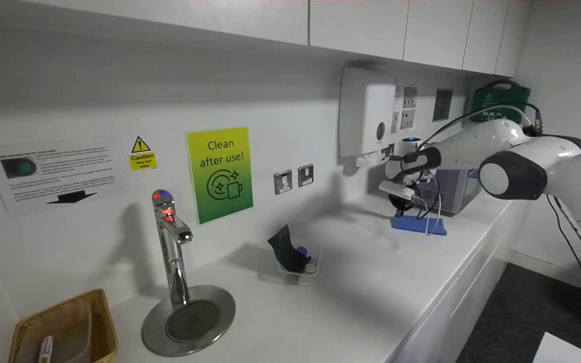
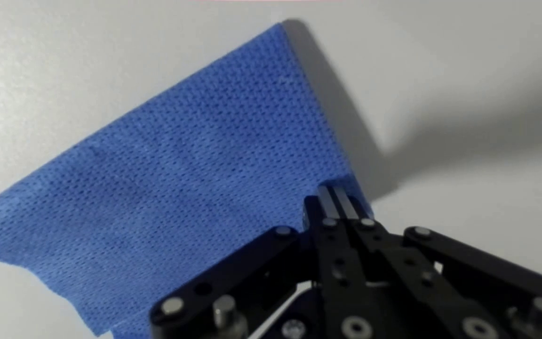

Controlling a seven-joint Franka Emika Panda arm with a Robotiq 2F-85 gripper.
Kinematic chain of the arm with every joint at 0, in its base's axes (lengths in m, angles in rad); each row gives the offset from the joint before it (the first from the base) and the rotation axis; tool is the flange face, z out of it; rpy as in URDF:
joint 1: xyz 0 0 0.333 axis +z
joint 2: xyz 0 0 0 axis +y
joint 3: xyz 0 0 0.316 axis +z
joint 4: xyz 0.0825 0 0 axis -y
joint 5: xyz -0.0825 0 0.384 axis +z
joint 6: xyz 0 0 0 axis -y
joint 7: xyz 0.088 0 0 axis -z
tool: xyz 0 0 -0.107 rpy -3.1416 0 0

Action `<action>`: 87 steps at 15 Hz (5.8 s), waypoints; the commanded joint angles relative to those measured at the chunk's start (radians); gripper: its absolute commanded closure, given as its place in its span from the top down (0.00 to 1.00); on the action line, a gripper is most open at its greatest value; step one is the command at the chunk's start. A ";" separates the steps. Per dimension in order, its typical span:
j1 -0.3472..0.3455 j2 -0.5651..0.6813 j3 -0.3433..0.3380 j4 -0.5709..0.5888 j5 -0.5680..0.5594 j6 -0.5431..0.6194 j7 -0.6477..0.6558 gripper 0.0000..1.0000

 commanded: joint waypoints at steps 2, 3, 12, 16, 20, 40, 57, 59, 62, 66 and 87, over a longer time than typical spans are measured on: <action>-0.012 -0.040 0.003 -0.032 -0.002 -0.021 -0.025 0.00; -0.008 -0.047 -0.006 -0.046 -0.013 -0.011 -0.024 0.00; 0.002 -0.071 -0.025 -0.157 -0.017 0.025 -0.038 0.00; 0.023 -0.100 0.011 -0.200 -0.002 0.047 -0.077 0.00; 0.061 -0.148 0.043 -0.262 -0.006 0.055 -0.116 0.00; 0.305 -0.141 0.100 -0.245 -0.127 0.039 -0.060 0.00; 0.306 -0.342 0.195 -0.496 -0.021 0.026 -0.185 0.00; 0.299 -0.392 0.194 -0.561 -0.005 0.025 -0.204 0.00; 0.303 -0.469 0.190 -0.666 -0.011 0.034 -0.212 0.00; 0.314 -0.567 0.191 -0.806 -0.055 0.050 -0.205 0.00; 0.226 -1.060 0.234 -0.852 -0.179 -0.161 -0.206 0.00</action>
